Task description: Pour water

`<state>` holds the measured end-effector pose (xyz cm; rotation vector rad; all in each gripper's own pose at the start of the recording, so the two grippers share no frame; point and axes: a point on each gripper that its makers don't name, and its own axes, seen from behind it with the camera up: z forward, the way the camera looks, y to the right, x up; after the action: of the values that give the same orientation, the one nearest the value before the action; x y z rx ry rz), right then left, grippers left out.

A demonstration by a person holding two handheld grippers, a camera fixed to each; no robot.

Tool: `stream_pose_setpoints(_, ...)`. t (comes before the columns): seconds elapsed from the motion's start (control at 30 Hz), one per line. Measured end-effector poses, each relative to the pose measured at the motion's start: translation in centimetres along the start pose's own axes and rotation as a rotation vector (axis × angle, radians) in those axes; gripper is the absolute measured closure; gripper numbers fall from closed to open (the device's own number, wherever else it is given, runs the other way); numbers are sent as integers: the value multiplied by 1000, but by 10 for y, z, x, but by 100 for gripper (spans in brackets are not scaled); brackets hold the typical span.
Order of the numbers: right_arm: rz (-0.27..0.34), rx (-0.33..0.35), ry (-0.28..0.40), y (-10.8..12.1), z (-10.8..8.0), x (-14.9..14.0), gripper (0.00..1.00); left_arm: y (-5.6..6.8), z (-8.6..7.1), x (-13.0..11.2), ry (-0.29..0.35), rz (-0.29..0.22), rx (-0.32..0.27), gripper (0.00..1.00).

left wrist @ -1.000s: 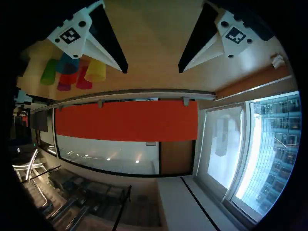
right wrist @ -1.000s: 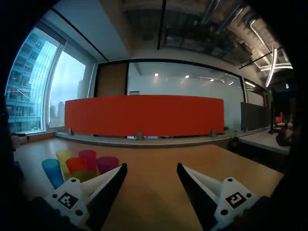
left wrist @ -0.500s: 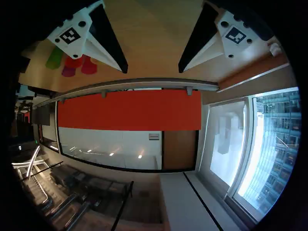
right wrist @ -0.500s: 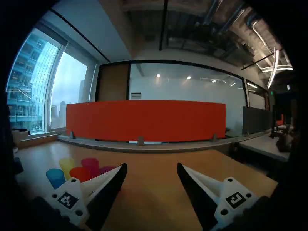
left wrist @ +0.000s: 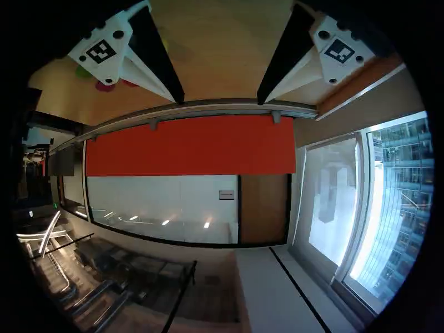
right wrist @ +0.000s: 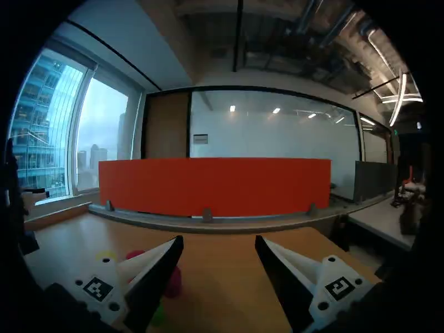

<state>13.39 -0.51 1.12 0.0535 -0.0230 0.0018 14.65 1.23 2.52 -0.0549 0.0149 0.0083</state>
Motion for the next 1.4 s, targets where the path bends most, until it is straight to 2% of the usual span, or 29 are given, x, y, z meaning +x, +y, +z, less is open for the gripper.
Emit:
stream_pose_setpoints(0.17, -5, 9, 6, -1, 0, 29, 0, 1, 5, 20, -15, 8, -8, 2)
stream_pose_setpoints(0.33, -14, 17, 13, -1, 2, 53, 0, 7, 10, 38, -24, -11, -43, 2)
stream_pose_setpoints(0.57, -15, 47, -17, -6, 2, 53, 0, 17, 12, 39, -49, -16, -97, 2)
stream_pose_setpoints(0.77, -29, 135, -25, -20, -2, 53, 0, 40, 9, 39, -59, -29, -197, 2)
stream_pose_setpoints(0.97, -43, 253, -24, -43, -9, 55, 0, 63, 4, 42, -72, -45, -309, 2)
stream_pose_setpoints(1.17, -47, 354, -20, -64, -18, 62, 0, 81, -4, 48, -71, -46, -389, 2)
stream_pose_setpoints(1.4, -40, 415, -26, -75, -22, 64, 0, 96, -12, 43, -88, -70, -465, 2)
